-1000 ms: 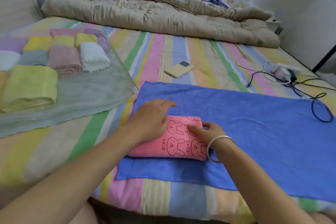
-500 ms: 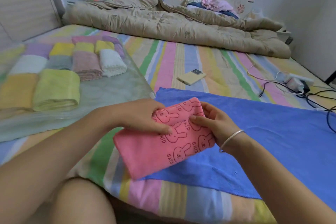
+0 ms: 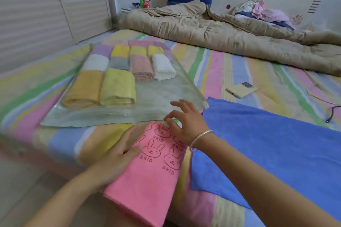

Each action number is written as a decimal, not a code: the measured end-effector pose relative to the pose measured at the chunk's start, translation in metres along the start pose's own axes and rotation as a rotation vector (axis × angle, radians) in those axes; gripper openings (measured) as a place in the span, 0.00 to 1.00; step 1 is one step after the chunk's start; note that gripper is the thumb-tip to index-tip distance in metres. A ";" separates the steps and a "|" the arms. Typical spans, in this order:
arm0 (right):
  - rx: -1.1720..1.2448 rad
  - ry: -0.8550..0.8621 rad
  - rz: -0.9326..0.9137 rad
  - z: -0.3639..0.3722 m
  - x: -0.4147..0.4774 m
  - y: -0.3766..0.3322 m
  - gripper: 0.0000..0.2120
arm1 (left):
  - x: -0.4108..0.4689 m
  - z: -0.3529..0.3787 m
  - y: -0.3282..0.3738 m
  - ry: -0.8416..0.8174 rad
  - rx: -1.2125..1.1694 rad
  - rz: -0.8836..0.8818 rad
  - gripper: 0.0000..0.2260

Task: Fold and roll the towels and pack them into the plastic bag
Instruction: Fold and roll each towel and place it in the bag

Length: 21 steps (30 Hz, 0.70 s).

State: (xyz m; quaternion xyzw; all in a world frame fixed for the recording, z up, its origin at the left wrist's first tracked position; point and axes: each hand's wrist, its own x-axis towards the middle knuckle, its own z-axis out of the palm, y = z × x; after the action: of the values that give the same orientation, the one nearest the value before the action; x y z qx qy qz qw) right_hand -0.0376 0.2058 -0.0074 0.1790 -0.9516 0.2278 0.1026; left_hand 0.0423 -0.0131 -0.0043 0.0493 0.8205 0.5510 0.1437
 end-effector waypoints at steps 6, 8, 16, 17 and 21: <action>-0.231 -0.126 -0.017 0.017 0.017 0.003 0.23 | -0.015 -0.008 -0.013 -0.107 -0.093 0.075 0.23; -0.225 -0.157 -0.023 0.014 0.024 0.003 0.26 | -0.016 -0.010 -0.014 -0.122 -0.124 0.071 0.20; -0.066 0.031 -0.144 -0.004 0.045 -0.001 0.30 | 0.001 -0.017 -0.001 0.021 -0.384 0.034 0.17; -0.057 0.055 -0.161 -0.008 0.047 -0.002 0.30 | 0.006 -0.018 -0.001 0.058 -0.418 0.030 0.17; -0.044 0.127 -0.215 -0.017 0.051 -0.006 0.33 | 0.036 -0.018 -0.002 0.181 -0.552 0.010 0.17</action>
State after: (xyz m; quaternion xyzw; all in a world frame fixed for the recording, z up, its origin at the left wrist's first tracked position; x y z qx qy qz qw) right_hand -0.0801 0.1934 0.0244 0.2630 -0.9233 0.2054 0.1903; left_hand 0.0027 -0.0211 -0.0069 -0.0368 0.6489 0.7563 0.0752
